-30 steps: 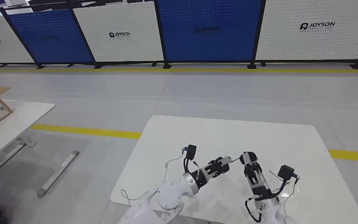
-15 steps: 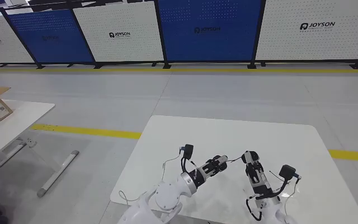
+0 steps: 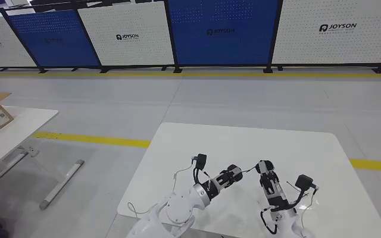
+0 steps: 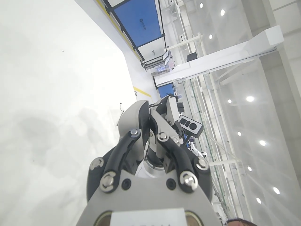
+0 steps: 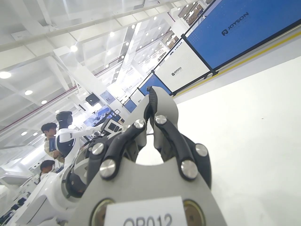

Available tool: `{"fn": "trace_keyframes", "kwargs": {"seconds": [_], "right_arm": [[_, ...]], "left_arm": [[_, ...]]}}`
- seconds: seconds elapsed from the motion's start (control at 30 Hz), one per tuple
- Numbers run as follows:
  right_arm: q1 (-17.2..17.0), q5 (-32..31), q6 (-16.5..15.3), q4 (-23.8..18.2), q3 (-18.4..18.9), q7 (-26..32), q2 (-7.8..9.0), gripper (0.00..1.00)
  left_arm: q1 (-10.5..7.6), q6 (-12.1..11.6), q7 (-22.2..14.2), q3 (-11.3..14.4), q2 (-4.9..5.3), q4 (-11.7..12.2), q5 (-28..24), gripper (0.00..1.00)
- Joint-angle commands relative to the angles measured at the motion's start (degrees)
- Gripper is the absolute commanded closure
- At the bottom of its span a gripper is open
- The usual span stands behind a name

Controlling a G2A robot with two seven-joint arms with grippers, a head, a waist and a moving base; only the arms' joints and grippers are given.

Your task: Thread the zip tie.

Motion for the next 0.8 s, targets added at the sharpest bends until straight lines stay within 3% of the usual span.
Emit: {"fn": "trace_keyframes", "kwargs": {"seconds": [0.0, 0.03, 0.07, 0.1, 0.53, 0.6, 0.73, 0.77], "right_arm": [[0.1, 0.3, 0.0, -0.1, -0.1, 0.7, -0.01, 0.86], [0.2, 0.6, 0.0, -0.1, -0.1, 1.1, 0.0, 0.74], [0.3, 0.7, 0.0, -0.1, -0.1, 1.2, 0.01, 0.95], [0.3, 0.6, 0.0, -0.2, 0.0, 1.1, 0.02, 1.0], [0.5, 0.2, 0.0, 0.3, 0.0, -0.2, -0.09, 1.0], [0.5, 0.0, 0.0, 0.5, 0.0, -0.4, -0.14, 1.0], [0.6, -0.3, 0.0, 0.6, -0.1, -0.4, -0.25, 1.0], [0.6, -0.4, 0.0, 0.7, -0.1, -0.5, -0.28, 1.0]], "left_arm": [[0.13, -0.2, -0.1, -0.1, 0.0, -0.3, -0.3, 1.0], [0.21, -0.3, -0.1, -0.2, 0.01, -0.4, -0.5, 1.0], [0.27, -0.3, -0.2, -0.3, 0.02, -0.5, -0.6, 1.0], [0.35, -0.3, -0.2, -0.4, 0.04, -0.6, -0.6, 1.0], [0.68, -0.4, -0.5, -0.6, 0.04, -0.8, -0.6, 1.0], [0.7, -0.5, -0.6, -0.7, 0.04, -0.7, -0.7, 0.89], [0.77, -0.7, -0.6, -0.7, 0.02, -0.7, -0.7, 0.76], [0.8, -0.7, -0.7, -0.7, 0.03, -0.8, -0.5, 0.77]]}}
